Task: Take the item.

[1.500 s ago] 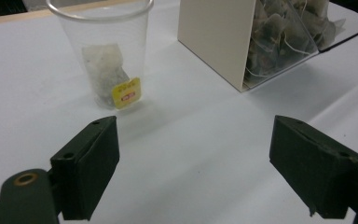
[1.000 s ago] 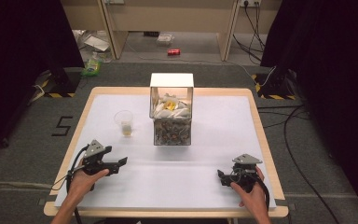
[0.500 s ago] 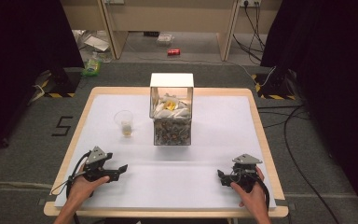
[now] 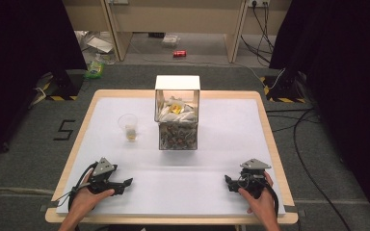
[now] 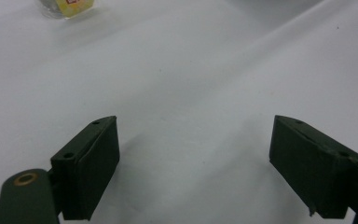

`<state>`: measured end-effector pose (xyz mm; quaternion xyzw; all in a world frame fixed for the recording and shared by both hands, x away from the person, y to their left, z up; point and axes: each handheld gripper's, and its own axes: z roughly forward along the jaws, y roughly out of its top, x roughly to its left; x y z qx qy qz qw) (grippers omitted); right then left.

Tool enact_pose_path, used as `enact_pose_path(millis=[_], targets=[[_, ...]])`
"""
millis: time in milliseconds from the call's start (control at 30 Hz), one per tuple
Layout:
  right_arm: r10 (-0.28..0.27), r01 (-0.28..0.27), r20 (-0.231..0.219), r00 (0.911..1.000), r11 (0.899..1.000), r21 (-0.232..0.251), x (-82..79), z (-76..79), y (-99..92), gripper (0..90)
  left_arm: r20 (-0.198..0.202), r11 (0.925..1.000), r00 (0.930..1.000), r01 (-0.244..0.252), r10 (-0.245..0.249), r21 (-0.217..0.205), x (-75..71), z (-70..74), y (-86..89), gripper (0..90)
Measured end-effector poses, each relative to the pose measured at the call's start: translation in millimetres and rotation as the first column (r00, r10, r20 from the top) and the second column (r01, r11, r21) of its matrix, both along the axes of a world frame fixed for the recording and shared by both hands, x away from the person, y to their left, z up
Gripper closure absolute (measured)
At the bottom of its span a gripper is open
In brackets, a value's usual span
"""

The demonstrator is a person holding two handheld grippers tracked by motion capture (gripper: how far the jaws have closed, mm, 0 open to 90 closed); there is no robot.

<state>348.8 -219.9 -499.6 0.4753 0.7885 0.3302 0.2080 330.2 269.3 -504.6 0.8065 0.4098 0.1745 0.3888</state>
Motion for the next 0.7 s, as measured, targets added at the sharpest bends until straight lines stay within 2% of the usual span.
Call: enact_pose_path(millis=[300,600,700], targets=[[0.001,-0.001,0.001,1.0,1.0,-0.001,0.1,0.0,-0.1,8.3,0.009,0.9991,0.9998,0.018,-0.018,0.039,-11.7,-0.5,-5.5,15.9],[0.0,0.0,0.0,1.0,1.0,0.0,0.0,0.0,0.0,8.3,0.02,0.9989,0.9996,0.021,-0.022,0.042,-20.6,-1.0,-7.7,15.8],[0.001,-0.001,0.001,1.0,1.0,-0.001,0.1,0.0,-0.1,8.3,0.016,0.9995,0.9997,0.017,-0.018,0.027,-24.2,-2.5,-7.9,15.7]])
